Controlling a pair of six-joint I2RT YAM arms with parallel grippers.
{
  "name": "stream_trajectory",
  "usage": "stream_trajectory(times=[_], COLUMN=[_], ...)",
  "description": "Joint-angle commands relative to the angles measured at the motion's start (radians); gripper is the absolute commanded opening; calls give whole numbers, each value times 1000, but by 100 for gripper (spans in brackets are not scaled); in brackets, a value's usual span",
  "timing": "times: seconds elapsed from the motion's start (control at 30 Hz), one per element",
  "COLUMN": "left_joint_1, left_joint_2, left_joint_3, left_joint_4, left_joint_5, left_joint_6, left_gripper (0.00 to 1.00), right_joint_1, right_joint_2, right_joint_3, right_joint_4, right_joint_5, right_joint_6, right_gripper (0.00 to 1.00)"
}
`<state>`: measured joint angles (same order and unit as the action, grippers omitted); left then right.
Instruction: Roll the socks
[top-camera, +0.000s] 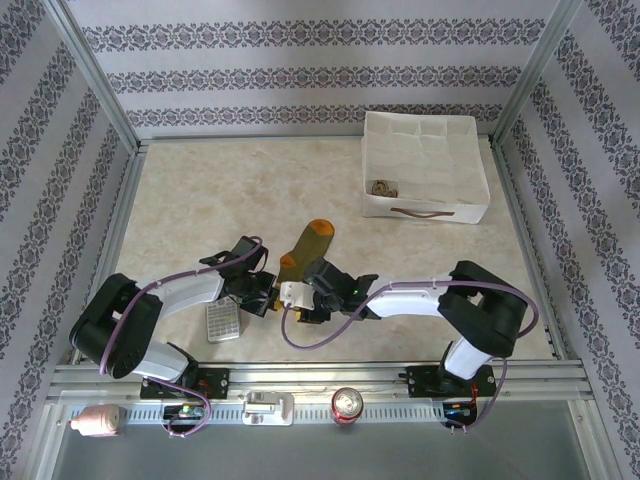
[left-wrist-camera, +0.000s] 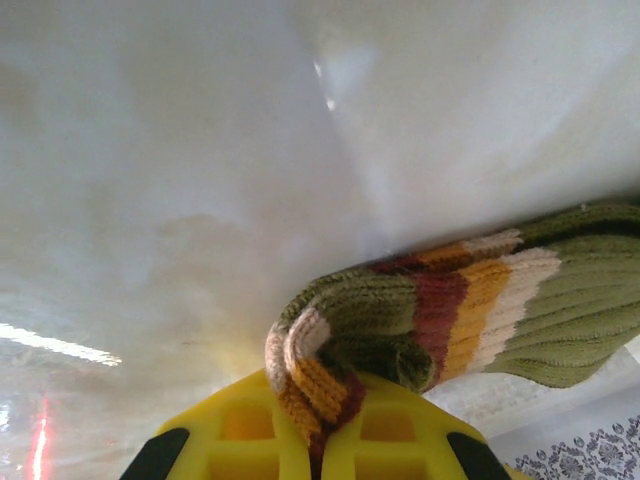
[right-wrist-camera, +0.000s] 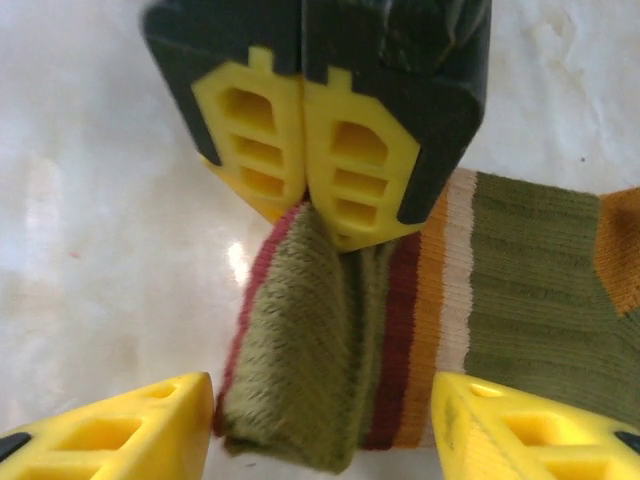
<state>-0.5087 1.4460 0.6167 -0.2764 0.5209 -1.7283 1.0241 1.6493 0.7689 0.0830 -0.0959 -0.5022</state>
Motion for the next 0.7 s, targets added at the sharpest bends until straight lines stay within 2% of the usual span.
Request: stream_trajectory(times=[0.0, 0.1, 0.37, 0.47, 0.53, 0.6, 0.67], left_joint_1=[10, 12, 17, 22, 23, 26, 28], left_joint_2=[34, 34, 29, 16, -8, -48, -98], left_joint_3=[-8, -5, -8, -5, 2, 2, -13], left_joint_4=[-124, -123, -116, -118, -131, -135, -117], left_joint_5=[-23, -23, -22, -24, -33, -50, -70], left_joint_6=[16, 18, 21, 28, 42, 52, 49], left_gripper=[0, 0, 0, 0, 1, 15, 35], right_joint_1=[15, 15, 13, -2, -31, -73, -115], right_joint_2=[24, 27, 48, 71, 76, 90, 118], right_joint_3=[48, 58, 74, 97, 102, 119, 153], right_joint_4=[-8, -15, -49, -86, -97, -129, -185], right_joint_5=[28, 8, -32, -74, -149, -263, -384], right_joint_6=[-21, 5, 38, 77, 129, 193, 245], right_gripper=[49, 42, 3, 0, 0, 0, 0])
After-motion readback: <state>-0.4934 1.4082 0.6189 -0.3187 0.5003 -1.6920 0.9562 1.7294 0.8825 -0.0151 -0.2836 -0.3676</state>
